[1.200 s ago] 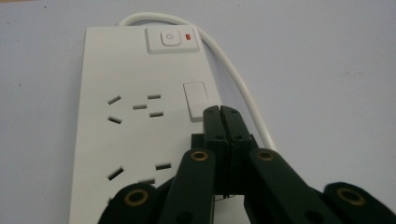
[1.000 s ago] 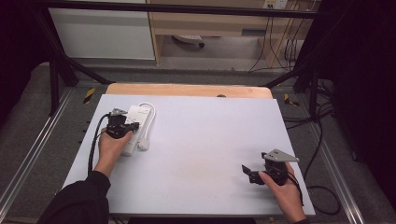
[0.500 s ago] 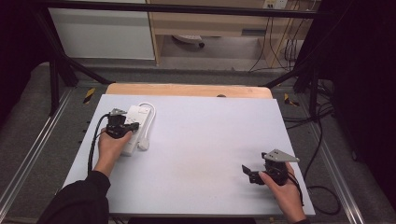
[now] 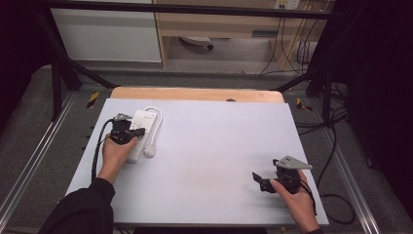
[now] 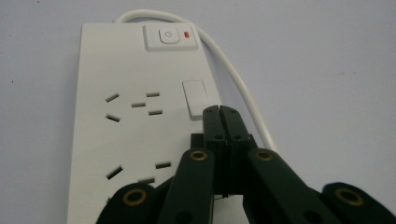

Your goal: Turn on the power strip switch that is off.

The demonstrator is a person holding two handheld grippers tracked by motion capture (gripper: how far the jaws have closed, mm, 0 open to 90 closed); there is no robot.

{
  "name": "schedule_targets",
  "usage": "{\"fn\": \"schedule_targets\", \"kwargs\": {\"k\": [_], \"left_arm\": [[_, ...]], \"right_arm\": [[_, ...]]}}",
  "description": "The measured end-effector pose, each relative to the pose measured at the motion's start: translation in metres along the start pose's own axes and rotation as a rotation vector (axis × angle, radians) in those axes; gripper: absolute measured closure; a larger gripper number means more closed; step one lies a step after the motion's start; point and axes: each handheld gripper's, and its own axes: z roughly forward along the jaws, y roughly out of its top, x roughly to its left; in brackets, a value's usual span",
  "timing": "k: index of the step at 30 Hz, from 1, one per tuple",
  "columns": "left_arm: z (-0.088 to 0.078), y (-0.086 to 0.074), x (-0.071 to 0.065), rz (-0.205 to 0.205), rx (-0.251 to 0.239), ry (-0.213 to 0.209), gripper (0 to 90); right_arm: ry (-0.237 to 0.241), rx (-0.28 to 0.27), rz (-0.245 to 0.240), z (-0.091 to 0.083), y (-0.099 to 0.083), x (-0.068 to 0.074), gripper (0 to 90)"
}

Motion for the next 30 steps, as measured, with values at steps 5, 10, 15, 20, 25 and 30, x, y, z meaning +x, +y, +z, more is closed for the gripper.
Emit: {"fn": "schedule_targets", "kwargs": {"k": [5,10,15,20,25,30], "left_arm": [[0.0006,-0.0006,-0.0002,0.0,-0.006,0.0,90.0],[0.0006,-0.0006,-0.0001,0.003,-0.006,-0.001,90.0],[0.0006,-0.0008,0.0007,0.003,-0.007,-0.005,90.0],[0.0005,-0.0008,0.001,0.004,-0.006,-0.008,90.0],[0.0006,-0.0007,-0.0006,0.015,-0.006,0.002,90.0],[0.0006,-0.0011,-0.0007,0.014,-0.009,0.003,90.0]], "right_arm": [[-0.001,-0.002,0.0,-0.0003,0.0,-0.0003,3.7],[0.0,0.0,0.001,0.0,0.0,-0.0002,3.7],[-0.001,0.001,0.001,-0.0001,-0.0001,-0.0002,3.7],[-0.001,0.0,0.001,-0.0001,-0.0001,-0.0001,3.7],[-0.001,-0.001,0.001,-0.0002,0.0,-0.0003,3.7],[-0.003,-0.001,0.0,-0.0002,0.0,-0.0004,3.7]]}}
